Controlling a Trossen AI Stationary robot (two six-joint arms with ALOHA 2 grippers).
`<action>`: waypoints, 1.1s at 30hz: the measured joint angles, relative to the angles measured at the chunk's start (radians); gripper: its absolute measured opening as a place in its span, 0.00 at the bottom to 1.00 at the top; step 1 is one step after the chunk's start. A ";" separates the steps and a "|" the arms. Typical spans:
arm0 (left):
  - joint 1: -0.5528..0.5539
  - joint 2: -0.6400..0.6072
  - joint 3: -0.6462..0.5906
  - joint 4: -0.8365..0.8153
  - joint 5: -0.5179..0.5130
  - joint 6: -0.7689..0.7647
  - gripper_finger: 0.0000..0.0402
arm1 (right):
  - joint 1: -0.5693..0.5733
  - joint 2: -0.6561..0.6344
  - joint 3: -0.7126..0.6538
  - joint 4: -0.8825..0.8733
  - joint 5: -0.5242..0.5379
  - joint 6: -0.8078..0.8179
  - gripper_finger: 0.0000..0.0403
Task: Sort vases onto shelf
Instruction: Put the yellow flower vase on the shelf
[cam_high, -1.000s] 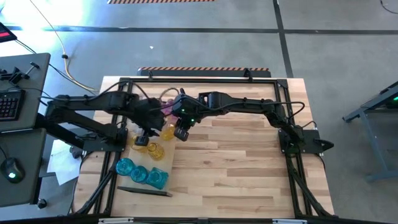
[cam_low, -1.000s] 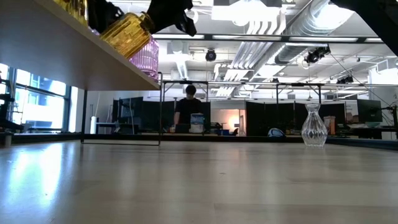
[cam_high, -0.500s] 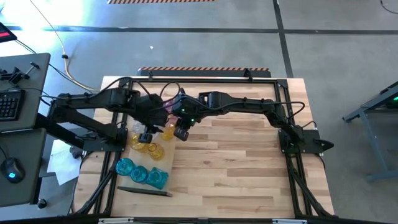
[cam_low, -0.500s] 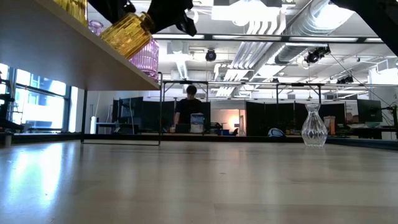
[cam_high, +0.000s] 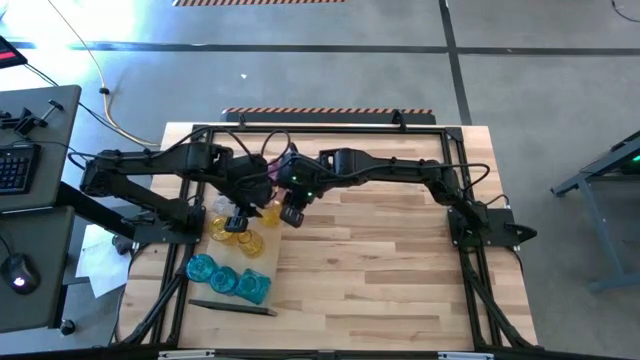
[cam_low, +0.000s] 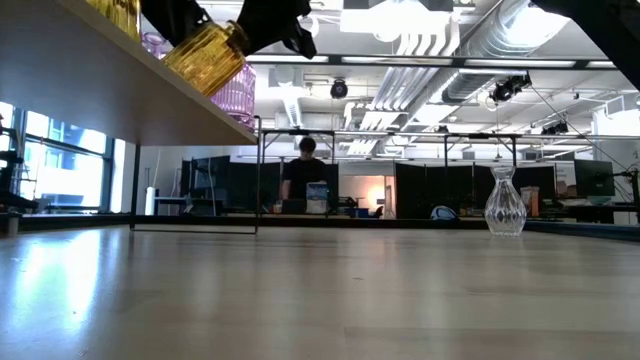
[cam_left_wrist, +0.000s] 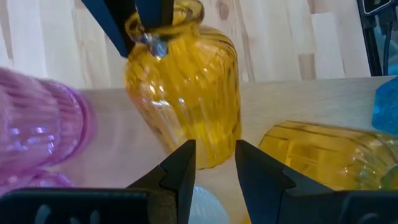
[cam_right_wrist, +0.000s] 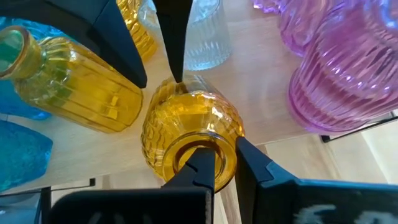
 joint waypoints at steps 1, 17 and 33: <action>0.000 0.000 0.000 -0.007 0.000 -0.007 0.26 | 0.000 0.000 0.000 0.003 0.003 0.000 0.02; 0.000 -0.001 -0.054 0.011 0.027 -0.075 0.26 | -0.001 0.001 0.000 0.020 0.000 -0.015 0.02; 0.003 -0.009 -0.056 0.030 0.022 -0.076 0.26 | 0.001 0.001 0.000 0.044 -0.018 -0.011 0.05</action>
